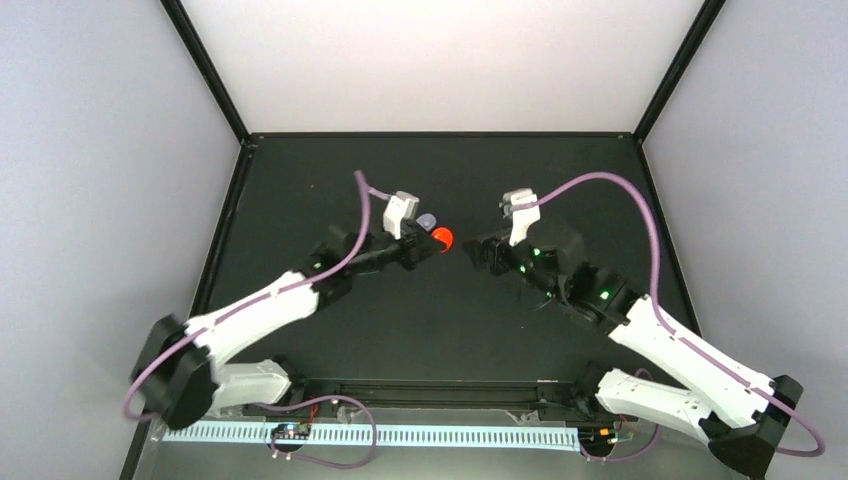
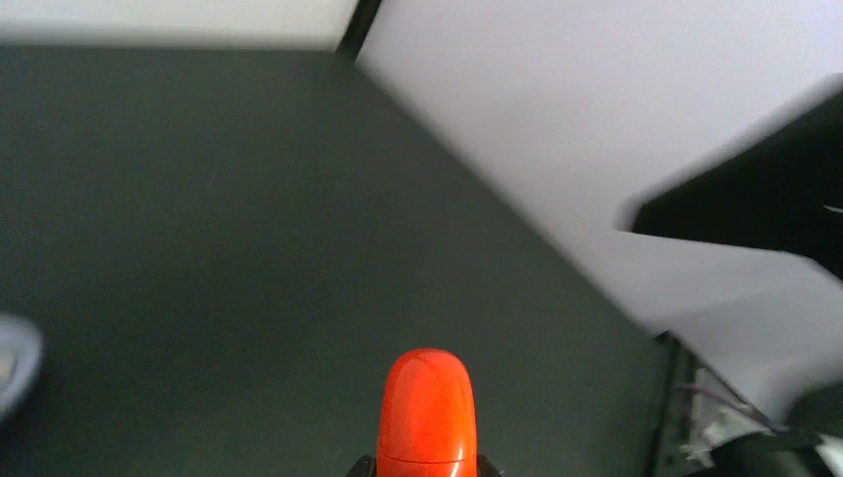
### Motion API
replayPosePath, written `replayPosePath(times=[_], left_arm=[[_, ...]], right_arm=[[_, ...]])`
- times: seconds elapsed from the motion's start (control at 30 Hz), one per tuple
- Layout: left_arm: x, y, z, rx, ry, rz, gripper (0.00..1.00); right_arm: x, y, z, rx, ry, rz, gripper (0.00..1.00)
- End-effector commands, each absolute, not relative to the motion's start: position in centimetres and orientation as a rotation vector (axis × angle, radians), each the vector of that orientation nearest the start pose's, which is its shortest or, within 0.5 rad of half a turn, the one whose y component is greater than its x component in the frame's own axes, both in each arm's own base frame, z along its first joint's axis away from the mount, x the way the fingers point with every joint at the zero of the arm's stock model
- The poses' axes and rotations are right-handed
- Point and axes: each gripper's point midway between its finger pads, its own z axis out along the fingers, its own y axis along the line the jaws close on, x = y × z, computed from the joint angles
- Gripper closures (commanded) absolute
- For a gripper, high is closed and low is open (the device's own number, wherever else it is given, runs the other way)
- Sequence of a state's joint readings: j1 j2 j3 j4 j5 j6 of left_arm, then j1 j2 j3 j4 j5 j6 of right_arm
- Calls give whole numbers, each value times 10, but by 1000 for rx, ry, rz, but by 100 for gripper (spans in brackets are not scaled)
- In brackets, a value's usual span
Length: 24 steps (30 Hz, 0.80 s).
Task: Insert the wireless bluetooth earbuds into the charging case
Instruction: Place the charging case at the center of the board.
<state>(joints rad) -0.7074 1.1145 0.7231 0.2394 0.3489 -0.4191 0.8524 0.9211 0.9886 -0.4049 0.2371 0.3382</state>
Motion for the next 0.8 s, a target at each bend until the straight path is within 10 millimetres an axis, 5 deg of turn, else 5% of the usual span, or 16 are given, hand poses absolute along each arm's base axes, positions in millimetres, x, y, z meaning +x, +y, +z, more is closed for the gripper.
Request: replayPosePath(times=[0.0, 0.13, 0.47, 0.77], left_arm=[[287, -306, 175, 365, 2231, -1155, 98], [313, -317, 122, 258, 2377, -1148, 98], [342, -304, 53, 69, 2572, -917, 96], [337, -292, 27, 23, 2653, -823, 77]], right_arm=[[247, 205, 282, -224, 1979, 550, 10], [243, 201, 275, -220, 1986, 556, 10], [238, 195, 282, -244, 1959, 544, 9], [234, 190, 291, -249, 1936, 549, 9]])
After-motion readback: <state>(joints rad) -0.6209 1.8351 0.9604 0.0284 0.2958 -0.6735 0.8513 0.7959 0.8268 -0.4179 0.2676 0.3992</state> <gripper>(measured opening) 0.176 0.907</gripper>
